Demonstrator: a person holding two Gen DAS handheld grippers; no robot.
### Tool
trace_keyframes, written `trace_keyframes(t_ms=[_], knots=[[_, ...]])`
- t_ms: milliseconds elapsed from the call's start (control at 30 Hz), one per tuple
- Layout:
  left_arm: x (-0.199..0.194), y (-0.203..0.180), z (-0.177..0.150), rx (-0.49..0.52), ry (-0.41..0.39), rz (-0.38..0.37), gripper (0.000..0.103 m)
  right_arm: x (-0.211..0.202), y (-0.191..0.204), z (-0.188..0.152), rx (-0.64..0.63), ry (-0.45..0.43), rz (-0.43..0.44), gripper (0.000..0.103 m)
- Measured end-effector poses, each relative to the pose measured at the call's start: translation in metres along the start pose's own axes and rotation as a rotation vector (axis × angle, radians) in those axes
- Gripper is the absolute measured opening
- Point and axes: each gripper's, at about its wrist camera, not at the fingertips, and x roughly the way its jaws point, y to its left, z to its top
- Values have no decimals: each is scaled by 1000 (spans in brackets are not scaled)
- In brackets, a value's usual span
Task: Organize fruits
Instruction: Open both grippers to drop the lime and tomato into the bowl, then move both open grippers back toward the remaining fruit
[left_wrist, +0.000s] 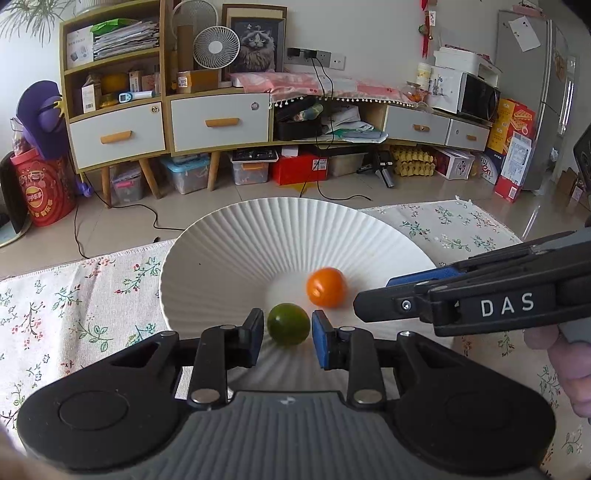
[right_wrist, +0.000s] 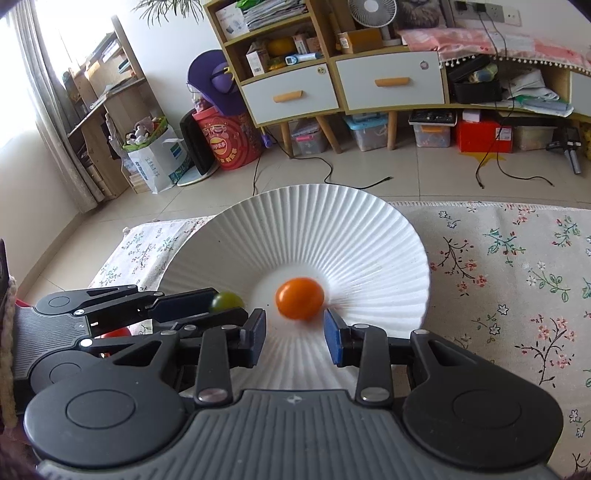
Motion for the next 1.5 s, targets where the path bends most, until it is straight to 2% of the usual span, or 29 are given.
trace_keyframes(t_ms=[167, 533, 633, 700, 900, 1033, 1167, 1267, 1500], knots=[[-6, 0, 0, 3, 9, 12, 33, -10, 0, 1, 20, -17, -9, 42], [-43, -1, -2, -11, 10, 53, 57, -44, 14, -7, 4, -51, -17, 65], [-53, -2, -4, -22, 9, 62, 65, -52, 18, -10, -5, -57, -18, 71], [-59, -2, -6, -27, 7, 66, 74, -56, 21, -12, -12, -63, -19, 75], [-76, -4, -15, -11, 1, 81, 84, -68, 26, -18, -23, -82, -20, 84], [-87, -4, -24, -7, 7, 85, 87, -71, 30, -23, -49, -86, -21, 89], [-98, -5, -32, -7, 10, 91, 96, -76, 38, -33, -84, -95, -13, 97], [-104, -5, -42, 1, 24, 83, 96, -80, 41, -46, -93, -106, 15, 101], [-115, 1, -69, 24, 49, 73, 96, -78, 49, -68, -177, -46, 21, 102]])
